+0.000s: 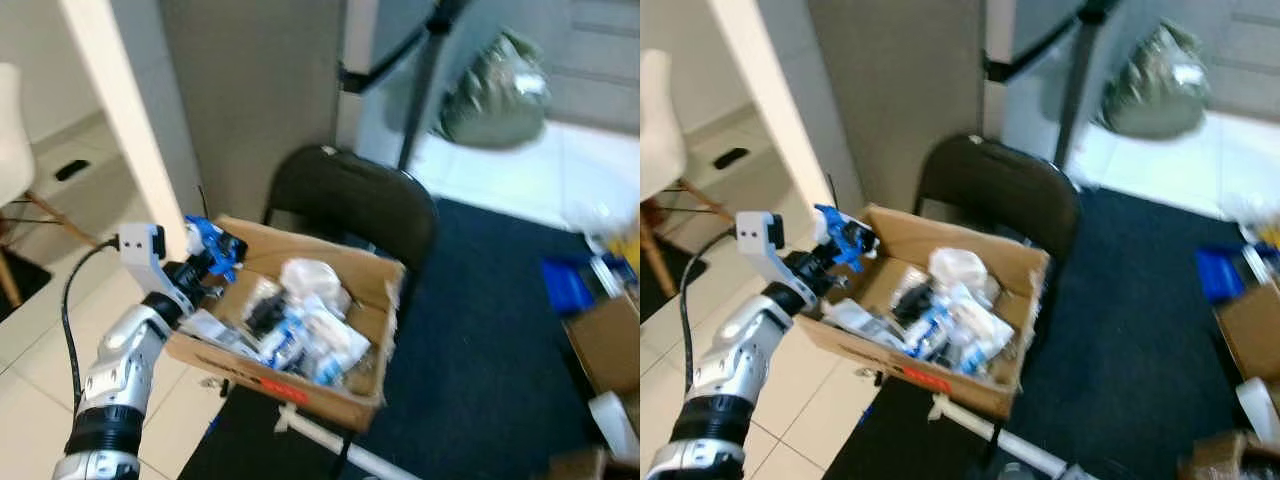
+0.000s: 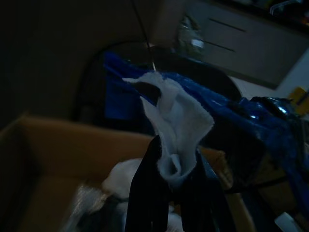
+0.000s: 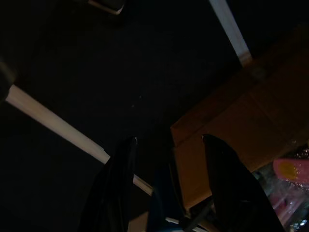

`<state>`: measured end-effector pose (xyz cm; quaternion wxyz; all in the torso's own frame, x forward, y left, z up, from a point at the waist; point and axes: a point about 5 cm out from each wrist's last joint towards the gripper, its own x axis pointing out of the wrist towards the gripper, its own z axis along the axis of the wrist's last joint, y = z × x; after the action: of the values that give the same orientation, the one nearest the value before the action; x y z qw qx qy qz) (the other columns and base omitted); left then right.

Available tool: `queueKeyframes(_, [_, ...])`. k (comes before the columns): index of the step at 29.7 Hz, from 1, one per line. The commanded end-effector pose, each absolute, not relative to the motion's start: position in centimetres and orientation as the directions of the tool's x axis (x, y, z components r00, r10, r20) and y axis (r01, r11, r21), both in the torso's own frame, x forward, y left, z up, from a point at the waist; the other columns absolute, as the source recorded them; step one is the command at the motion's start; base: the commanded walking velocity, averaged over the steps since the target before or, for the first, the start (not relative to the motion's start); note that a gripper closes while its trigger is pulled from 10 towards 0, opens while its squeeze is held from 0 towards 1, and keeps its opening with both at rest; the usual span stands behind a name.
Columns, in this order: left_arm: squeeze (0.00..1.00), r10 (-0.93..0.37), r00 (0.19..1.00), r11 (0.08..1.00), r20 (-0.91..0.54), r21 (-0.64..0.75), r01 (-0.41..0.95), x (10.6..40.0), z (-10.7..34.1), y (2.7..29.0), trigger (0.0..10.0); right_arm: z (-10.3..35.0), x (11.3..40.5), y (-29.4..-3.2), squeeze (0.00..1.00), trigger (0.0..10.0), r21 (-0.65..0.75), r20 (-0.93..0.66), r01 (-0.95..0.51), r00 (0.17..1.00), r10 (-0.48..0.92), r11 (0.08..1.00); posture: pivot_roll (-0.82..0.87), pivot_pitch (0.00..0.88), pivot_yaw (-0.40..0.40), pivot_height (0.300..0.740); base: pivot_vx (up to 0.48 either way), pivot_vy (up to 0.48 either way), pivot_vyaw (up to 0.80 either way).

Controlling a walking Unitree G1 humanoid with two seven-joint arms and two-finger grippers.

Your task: Picking trash to rubbish bin

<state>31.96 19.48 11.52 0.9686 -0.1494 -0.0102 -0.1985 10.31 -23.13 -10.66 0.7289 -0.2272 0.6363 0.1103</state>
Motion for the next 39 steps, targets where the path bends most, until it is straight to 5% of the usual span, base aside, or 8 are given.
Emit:
queueKeyframes(1, [0.0, -0.367, 0.929, 0.889, 0.056, -0.275, 0.367, 32.1, 11.2, 19.6, 10.0, -10.7, 10.6, -22.8, 0.0, 10.0, -0.188, -0.978, -0.455, 0.169, -0.123, 0.87, -0.01, 0.026, 0.072, 0.74, 0.0, 0.0, -0.77])
queueKeyframes(8, [0.0, -0.358, 0.933, 0.899, 0.035, -0.255, 0.355, 32.4, 10.8, 19.5, 10.0, -10.8, 10.9, -21.7, 0.0, 10.0, -0.181, -0.978, -0.459, 0.176, -0.11, 0.87, -0.01, 0.029, 0.068, 0.74, 0.0, 0.0, -0.77])
queueKeyframes(15, [0.0, -0.326, 0.945, 0.915, -0.002, -0.253, 0.315, 32.5, 10.0, 19.5, 10.0, -10.6, 10.3, -23.4, 0.0, 10.0, -0.19, -0.978, -0.448, 0.167, -0.128, 0.873, -0.01, 0.03, 0.069, 0.74, 0.0, 0.0, -0.77])
queueKeyframes(23, [0.0, -0.226, 0.969, 0.951, -0.1, -0.237, 0.197, 32.5, 8.3, 20.6, 10.0, -10.9, 10.5, -21.9, 0.0, 10.0, -0.18, -0.978, -0.443, 0.176, -0.111, 0.878, -0.01, 0.035, 0.073, 0.74, 0.0, 0.0, 0.0])
queueKeyframes(24, [0.29, -0.209, 0.969, 0.955, -0.129, -0.241, 0.174, 32.4, 7.9, 20.7, 10.0, -10.9, 10.5, -21.7, 0.0, 10.0, -0.177, -0.978, -0.443, 0.179, -0.107, 0.879, -0.01, 0.035, 0.074, 0.74, 0.0, 0.0, 0.0])
queueKeyframes(25, [0.29, -0.209, 0.969, 0.955, -0.129, -0.241, 0.174, 32.4, 7.9, 20.7, 10.0, -10.9, 10.5, -21.7, 0.0, 10.0, -0.177, -0.978, -0.443, 0.179, -0.107, 0.879, -0.01, 0.035, 0.074, 0.74, 0.0, 0.0, 0.0])
queueKeyframes(26, [1.0, -0.188, 0.968, 0.96, -0.163, -0.237, 0.147, 32.3, 7.3, 20.9, 10.0, -10.9, 10.6, -21.5, 0.0, 10.0, -0.175, -0.978, -0.443, 0.18, -0.104, 0.879, -0.01, 0.034, 0.075, 0.74, 0.0, 0.0, 0.0])
queueKeyframes(39, [1.0, -0.121, 0.963, 0.968, -0.24, -0.245, 0.061, 32.0, 5.8, 21.1, 10.0, -10.9, 9.8, -22.4, 0.0, 10.0, -0.179, -0.979, -0.445, 0.165, -0.116, 0.877, -0.01, 0.036, 0.079, 0.74, 0.0, 0.0, 0.0])
